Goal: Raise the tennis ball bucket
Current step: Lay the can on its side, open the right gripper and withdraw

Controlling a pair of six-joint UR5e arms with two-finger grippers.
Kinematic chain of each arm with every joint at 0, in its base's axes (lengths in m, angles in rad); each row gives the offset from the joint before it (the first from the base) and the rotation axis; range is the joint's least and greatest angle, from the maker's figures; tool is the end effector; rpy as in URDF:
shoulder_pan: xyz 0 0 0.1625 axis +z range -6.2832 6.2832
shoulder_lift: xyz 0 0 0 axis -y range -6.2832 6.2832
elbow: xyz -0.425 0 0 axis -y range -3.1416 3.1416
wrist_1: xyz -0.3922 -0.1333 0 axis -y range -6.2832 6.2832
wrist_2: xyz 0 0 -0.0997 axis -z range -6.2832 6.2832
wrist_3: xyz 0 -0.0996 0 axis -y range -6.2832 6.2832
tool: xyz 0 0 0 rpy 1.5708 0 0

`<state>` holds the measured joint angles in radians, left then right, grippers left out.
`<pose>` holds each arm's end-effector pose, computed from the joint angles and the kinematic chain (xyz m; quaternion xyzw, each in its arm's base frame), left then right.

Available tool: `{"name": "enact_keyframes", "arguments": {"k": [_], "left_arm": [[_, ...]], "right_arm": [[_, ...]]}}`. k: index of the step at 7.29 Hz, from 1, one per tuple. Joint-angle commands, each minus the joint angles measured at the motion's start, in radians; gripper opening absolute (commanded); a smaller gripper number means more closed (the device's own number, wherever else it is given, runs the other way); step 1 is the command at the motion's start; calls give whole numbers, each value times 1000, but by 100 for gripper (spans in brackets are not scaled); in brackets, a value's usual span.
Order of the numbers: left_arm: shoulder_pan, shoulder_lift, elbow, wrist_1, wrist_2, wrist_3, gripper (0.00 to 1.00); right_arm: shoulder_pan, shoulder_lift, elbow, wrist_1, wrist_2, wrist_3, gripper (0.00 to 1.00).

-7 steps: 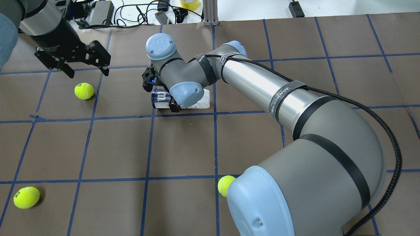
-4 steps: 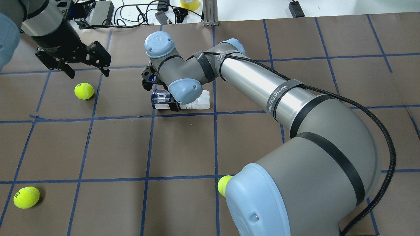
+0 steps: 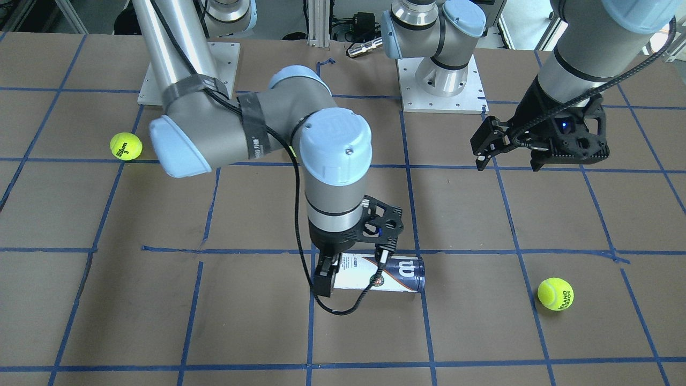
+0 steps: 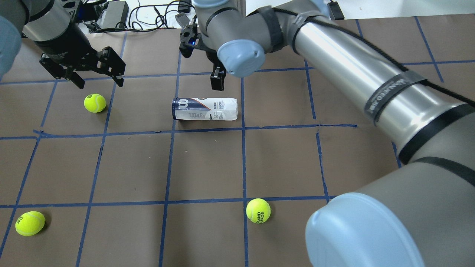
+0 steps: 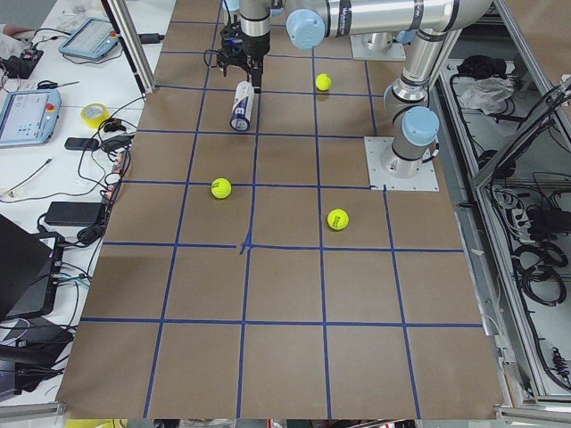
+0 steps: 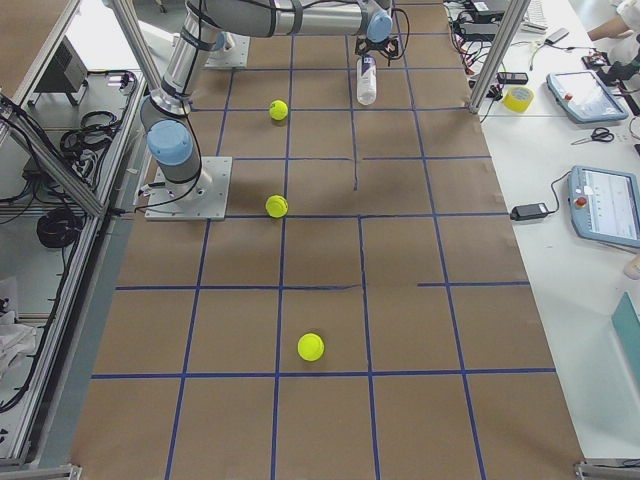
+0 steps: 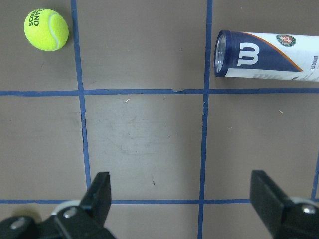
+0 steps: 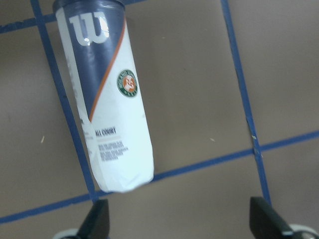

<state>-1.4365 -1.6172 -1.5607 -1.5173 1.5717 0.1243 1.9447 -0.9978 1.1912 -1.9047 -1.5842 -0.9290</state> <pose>-0.0633 -0.5263 0.4749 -0.0050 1.0000 -0.0085 0.0016 0.3887 -0.6295 0.3596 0.6045 -0.7935 0.0657 0.0257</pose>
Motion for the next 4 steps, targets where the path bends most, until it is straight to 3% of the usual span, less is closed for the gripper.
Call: {"name": "enact_keyframes", "arguments": {"k": [1,2,4], "left_arm": [[4,-7,-1,34,-4,15,100],[4,-41,1,52,-15,27,100],[4,-116,-2,106,-149,28,100]], "right_arm": [[-120,-117,14,68,0,53,100],[-186,-149,39,70,-2,123,100],[-272,-278,140,76,-11,397,98]]}}
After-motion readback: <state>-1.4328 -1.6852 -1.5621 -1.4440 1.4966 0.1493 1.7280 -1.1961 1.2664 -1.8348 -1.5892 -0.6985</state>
